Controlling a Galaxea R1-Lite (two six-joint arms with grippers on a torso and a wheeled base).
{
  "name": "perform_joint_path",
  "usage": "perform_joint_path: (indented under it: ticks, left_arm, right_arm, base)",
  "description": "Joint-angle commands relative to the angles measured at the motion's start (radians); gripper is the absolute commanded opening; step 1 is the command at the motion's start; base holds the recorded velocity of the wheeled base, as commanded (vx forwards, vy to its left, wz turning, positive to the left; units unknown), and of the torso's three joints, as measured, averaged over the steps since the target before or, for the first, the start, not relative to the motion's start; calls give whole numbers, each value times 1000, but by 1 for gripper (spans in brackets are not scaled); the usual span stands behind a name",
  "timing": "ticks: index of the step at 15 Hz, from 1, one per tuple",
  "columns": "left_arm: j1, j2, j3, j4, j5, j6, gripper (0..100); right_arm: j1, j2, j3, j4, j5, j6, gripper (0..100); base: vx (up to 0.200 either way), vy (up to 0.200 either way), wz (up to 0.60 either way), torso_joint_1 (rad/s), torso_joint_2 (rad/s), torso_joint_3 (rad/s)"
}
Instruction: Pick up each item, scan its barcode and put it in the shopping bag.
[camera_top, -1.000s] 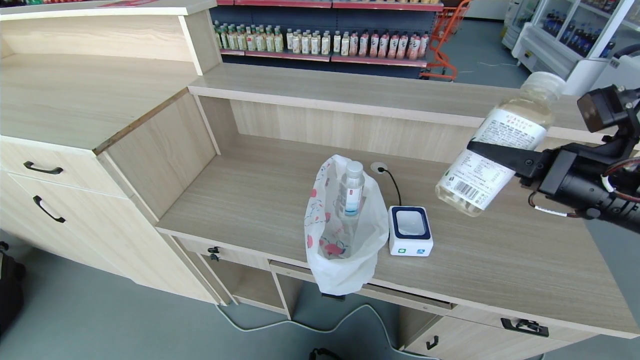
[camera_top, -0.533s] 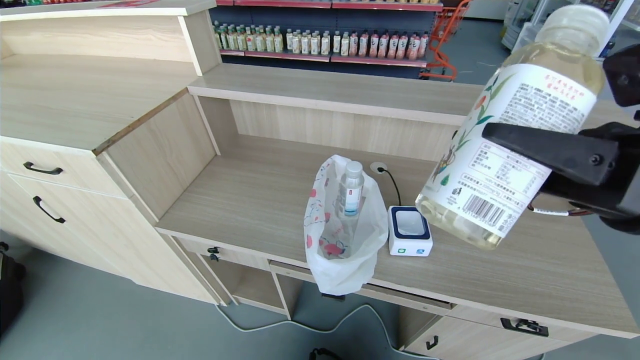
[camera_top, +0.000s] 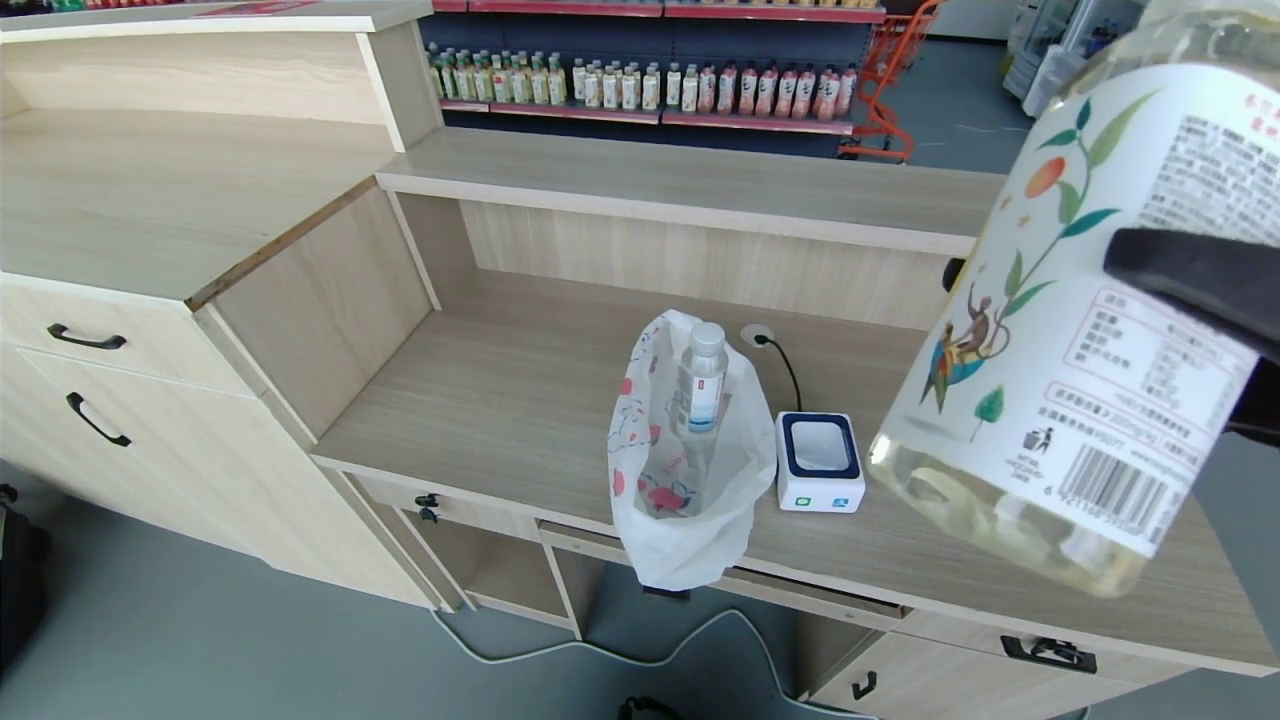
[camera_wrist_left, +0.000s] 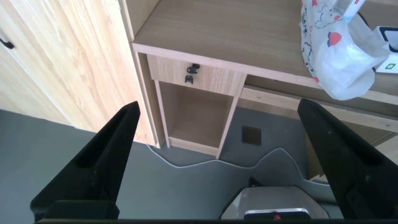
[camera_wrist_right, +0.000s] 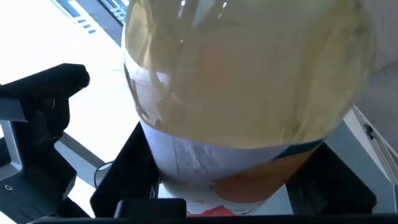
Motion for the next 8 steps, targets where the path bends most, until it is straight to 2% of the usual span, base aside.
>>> perform_joint_path:
  ticks: [1,8]
  left_arm:
    - [0,0,0,0,0,0,100]
    - [0,0,0,0,0,0,100]
  right_arm:
    - [8,-12,-3,-1,1,9,0]
    - [10,-48,23,60,47,9,0]
  base:
    - [0,0,0,0,0,0]
    - [0,0,0,0,0,0]
